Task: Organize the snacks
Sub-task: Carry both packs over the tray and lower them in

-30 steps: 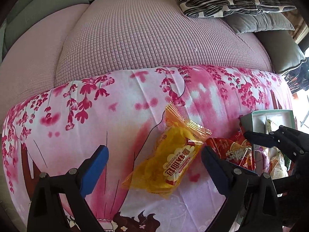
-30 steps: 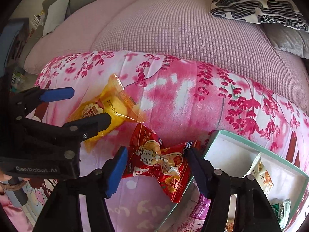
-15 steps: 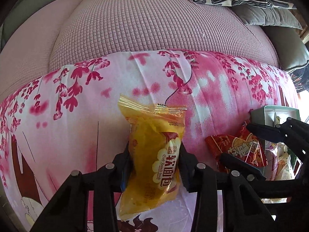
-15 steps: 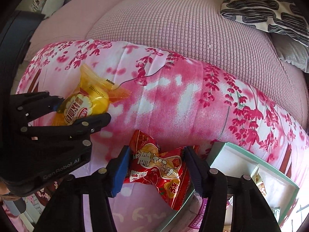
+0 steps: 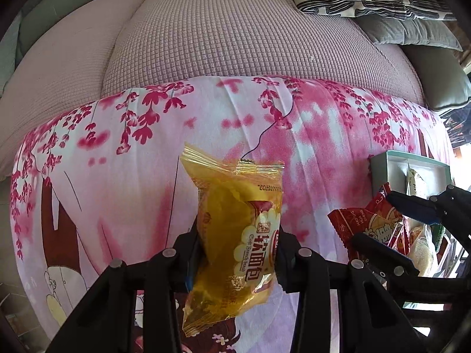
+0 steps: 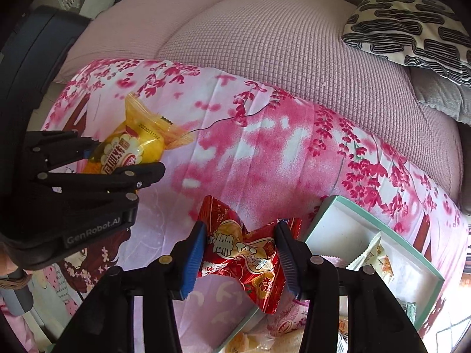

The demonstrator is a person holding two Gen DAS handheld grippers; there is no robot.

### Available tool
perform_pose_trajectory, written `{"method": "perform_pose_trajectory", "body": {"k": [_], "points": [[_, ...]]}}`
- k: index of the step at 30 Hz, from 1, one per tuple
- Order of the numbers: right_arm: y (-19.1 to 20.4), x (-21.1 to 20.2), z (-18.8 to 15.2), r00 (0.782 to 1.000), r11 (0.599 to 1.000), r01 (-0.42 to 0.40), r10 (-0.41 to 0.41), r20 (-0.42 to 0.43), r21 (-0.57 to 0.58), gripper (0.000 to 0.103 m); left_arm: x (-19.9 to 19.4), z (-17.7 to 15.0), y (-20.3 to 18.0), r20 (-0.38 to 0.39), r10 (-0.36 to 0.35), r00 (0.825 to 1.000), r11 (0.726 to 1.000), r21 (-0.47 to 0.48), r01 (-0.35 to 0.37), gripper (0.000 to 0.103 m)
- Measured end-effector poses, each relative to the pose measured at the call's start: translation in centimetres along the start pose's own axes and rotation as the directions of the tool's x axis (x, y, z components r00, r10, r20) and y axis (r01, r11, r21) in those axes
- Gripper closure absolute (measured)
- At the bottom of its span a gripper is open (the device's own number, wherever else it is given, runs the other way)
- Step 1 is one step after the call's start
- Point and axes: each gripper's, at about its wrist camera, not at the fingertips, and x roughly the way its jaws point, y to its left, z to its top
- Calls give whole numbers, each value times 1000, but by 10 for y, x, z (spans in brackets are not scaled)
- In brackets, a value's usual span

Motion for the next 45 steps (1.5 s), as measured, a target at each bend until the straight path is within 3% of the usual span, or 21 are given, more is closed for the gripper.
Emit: {"method": "perform_pose_trajectory", "body": {"k": [11, 24, 34, 45], "points": [[-47, -60, -27, 998, 997, 50, -51, 24, 54, 52, -51, -7, -47, 23, -40, 999, 997, 67, 38, 61], [-154, -93, -86, 989, 967, 145, -147, -3, 209, 52, -55, -7, -162, 0, -93, 996, 977, 194, 91, 61], [-210, -82, -110, 985, 938, 174, -170, -41, 301, 52, -35, 2, -216, -35, -108, 994, 968, 222, 113, 61], [-224, -42, -100, 987, 930, 161, -146, -71, 331, 52, 5, 21, -231, -82, -97, 992, 978, 178, 110, 61]]}}
